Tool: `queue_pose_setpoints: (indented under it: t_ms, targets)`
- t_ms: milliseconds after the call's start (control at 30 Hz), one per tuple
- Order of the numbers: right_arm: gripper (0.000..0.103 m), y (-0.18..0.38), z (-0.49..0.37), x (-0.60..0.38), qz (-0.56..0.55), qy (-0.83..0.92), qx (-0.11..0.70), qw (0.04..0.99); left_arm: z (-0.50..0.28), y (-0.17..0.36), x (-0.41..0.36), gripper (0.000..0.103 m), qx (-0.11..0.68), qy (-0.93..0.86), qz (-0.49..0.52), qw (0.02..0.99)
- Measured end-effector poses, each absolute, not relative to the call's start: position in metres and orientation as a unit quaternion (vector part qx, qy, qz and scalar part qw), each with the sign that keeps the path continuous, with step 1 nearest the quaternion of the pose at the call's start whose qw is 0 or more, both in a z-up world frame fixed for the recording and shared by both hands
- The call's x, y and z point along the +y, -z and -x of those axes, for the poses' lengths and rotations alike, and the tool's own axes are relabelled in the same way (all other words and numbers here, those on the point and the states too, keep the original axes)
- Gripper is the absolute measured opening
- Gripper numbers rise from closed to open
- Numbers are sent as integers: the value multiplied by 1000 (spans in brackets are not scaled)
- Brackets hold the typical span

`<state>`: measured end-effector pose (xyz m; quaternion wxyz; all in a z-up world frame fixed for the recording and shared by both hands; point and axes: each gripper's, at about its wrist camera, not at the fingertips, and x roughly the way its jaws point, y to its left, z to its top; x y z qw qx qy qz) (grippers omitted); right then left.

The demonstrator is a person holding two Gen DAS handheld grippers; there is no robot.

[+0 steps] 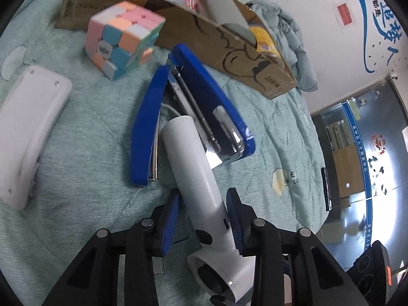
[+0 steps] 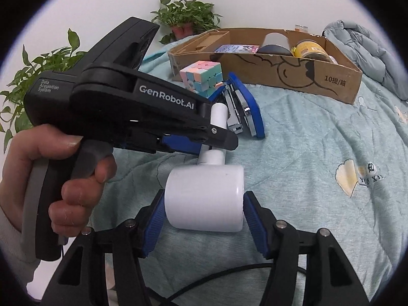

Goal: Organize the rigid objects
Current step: 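Lift the white fan with the left gripper and carry it toward the box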

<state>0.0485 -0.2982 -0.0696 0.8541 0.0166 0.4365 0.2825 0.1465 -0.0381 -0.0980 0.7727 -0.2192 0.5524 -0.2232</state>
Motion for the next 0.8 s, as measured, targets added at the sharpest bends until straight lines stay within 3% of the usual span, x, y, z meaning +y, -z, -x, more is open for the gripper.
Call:
queue_pose_setpoints:
  t_ms: [267, 400, 800]
  targets:
    - [59, 38, -45, -298, -41, -286, 383, 877, -155, 26, -32, 31, 501, 259, 184, 805]
    - [59, 23, -74, -292, -82, -276, 381, 879, -176, -7, -28, 30, 469, 258, 146, 832]
    - [59, -17, -166, -246, -60, -264, 340, 901, -279, -79, 15, 29, 420, 290, 120, 852]
